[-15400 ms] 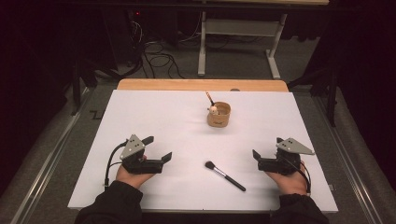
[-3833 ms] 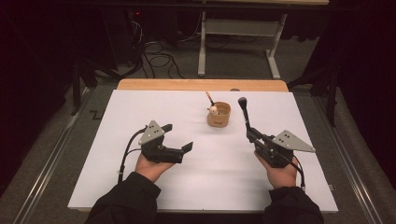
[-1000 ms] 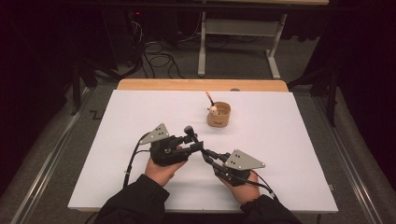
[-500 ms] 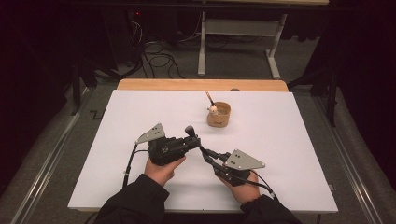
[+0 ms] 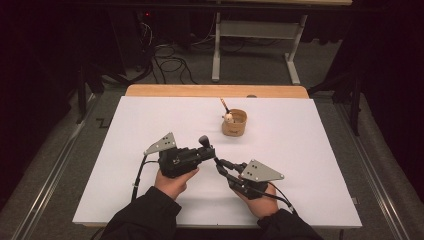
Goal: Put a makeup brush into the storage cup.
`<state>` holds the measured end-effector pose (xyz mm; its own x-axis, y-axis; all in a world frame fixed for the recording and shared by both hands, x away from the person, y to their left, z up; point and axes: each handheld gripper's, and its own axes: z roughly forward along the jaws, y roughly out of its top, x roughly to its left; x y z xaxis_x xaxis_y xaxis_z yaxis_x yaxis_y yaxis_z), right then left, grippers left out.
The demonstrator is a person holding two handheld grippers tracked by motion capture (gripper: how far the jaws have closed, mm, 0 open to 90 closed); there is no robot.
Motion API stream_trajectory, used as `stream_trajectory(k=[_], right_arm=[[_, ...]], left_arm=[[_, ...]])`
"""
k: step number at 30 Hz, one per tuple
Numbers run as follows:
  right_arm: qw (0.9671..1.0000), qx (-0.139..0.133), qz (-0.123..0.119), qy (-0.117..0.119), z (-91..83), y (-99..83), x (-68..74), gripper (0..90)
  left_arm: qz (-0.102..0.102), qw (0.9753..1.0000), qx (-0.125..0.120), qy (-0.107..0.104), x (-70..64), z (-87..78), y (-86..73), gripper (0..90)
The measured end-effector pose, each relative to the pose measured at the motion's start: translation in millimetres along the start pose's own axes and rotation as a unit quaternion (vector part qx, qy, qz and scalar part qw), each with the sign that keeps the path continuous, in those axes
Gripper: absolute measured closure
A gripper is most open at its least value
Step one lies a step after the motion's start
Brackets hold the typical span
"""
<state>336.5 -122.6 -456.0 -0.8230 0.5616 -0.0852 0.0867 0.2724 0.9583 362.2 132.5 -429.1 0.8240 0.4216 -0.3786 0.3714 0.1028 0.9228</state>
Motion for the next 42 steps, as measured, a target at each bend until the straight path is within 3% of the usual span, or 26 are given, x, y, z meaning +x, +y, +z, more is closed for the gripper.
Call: stream_trajectory(k=[4, 6, 7, 8, 16, 21, 30, 42], right_arm=[[0.9999, 0.002, 0.012, 0.011, 0.4, 1.0, -1.7, 65.3], [0.9996, 0.010, 0.019, 0.016, 1.8, 1.4, -1.3, 60.8], [0.9996, 0.011, 0.021, 0.016, 2.4, 1.5, -1.0, 59.4], [0.9996, 0.012, 0.022, 0.015, 2.9, 1.6, -0.9, 58.3], [0.9987, 0.029, 0.037, 0.016, 7.2, 2.0, -2.8, 50.9], [0.9989, 0.032, 0.034, -0.004, 9.4, 2.9, -0.1, 53.5], [0.9989, 0.036, 0.029, -0.007, 10.8, 4.0, 3.7, 60.9], [0.9987, 0.036, 0.035, -0.005, 10.2, 4.2, 2.5, 68.1]], left_arm=[[0.011, 0.9999, 0.008, 0.006, -1.6, 0.7, 0.2, 77.6], [0.026, 0.9994, 0.017, 0.014, -3.8, 1.6, 0.8, 77.6], [0.040, 0.9983, 0.031, 0.027, -7.0, 3.4, 1.7, 77.6], [0.040, 0.9983, 0.031, 0.027, -7.0, 3.4, 1.7, 77.6], [0.080, 0.9902, 0.093, 0.066, -18.1, 14.3, 1.1, 77.6], [0.093, 0.9868, 0.108, 0.077, -21.5, 16.9, 1.1, 77.6], [0.102, 0.9841, 0.119, 0.084, -23.4, 18.6, 0.5, 77.6], [0.107, 0.9836, 0.121, 0.080, -26.0, 20.4, -0.5, 77.6]])
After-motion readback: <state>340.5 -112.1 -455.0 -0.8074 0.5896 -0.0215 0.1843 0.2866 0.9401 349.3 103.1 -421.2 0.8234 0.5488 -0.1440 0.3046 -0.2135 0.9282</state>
